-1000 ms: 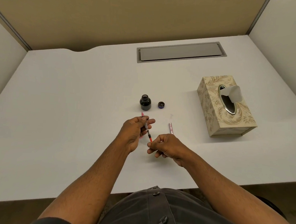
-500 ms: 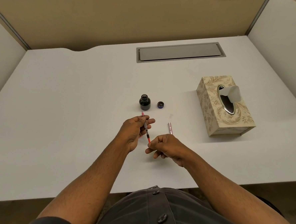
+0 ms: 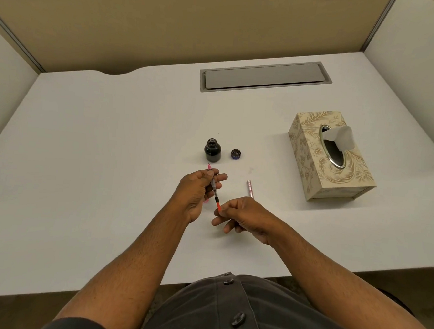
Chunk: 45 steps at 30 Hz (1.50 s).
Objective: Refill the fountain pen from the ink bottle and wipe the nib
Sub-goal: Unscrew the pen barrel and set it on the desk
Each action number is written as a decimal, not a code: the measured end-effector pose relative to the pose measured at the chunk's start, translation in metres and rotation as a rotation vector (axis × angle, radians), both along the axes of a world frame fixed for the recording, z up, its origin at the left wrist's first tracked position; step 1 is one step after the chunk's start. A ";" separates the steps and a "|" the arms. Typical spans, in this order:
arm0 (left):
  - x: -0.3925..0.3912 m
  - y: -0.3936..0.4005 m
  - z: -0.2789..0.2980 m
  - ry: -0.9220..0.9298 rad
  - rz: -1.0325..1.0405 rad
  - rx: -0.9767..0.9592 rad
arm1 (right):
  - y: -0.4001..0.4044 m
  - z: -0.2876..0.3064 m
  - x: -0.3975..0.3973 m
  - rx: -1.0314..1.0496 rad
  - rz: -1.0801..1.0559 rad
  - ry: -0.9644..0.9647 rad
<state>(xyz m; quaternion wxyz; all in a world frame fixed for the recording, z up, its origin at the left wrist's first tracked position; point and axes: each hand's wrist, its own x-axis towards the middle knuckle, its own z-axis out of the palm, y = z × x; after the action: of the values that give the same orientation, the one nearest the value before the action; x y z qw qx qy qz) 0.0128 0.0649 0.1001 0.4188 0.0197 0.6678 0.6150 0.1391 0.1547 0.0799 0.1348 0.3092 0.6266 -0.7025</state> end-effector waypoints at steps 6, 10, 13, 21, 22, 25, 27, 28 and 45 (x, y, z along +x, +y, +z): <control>0.000 0.001 -0.001 0.002 -0.002 0.000 | 0.000 0.002 0.000 0.057 -0.028 0.007; -0.001 0.001 -0.002 0.000 -0.006 0.004 | -0.001 0.001 -0.001 0.017 -0.028 -0.002; -0.002 0.001 -0.003 -0.002 -0.005 0.002 | 0.000 0.001 -0.001 -0.012 -0.004 -0.011; -0.002 0.001 -0.002 0.001 -0.012 0.006 | 0.001 0.002 -0.002 0.022 -0.002 -0.008; -0.002 0.001 -0.002 0.001 -0.011 0.007 | 0.001 0.002 -0.001 0.025 -0.008 -0.003; -0.002 0.001 -0.002 0.008 -0.011 0.003 | 0.000 0.002 -0.001 0.043 -0.020 0.008; -0.002 0.001 -0.002 0.009 -0.010 0.004 | -0.001 0.001 -0.002 0.047 -0.021 0.007; -0.002 0.001 -0.002 0.009 -0.010 0.006 | -0.001 0.000 -0.002 0.040 -0.021 0.004; -0.001 0.001 0.000 0.012 -0.007 -0.005 | -0.003 0.002 -0.003 0.035 -0.032 -0.001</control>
<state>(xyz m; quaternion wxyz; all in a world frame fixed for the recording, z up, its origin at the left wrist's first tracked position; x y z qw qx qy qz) 0.0117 0.0658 0.1000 0.4169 0.0246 0.6719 0.6117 0.1364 0.1522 0.0816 0.1183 0.3217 0.6340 -0.6933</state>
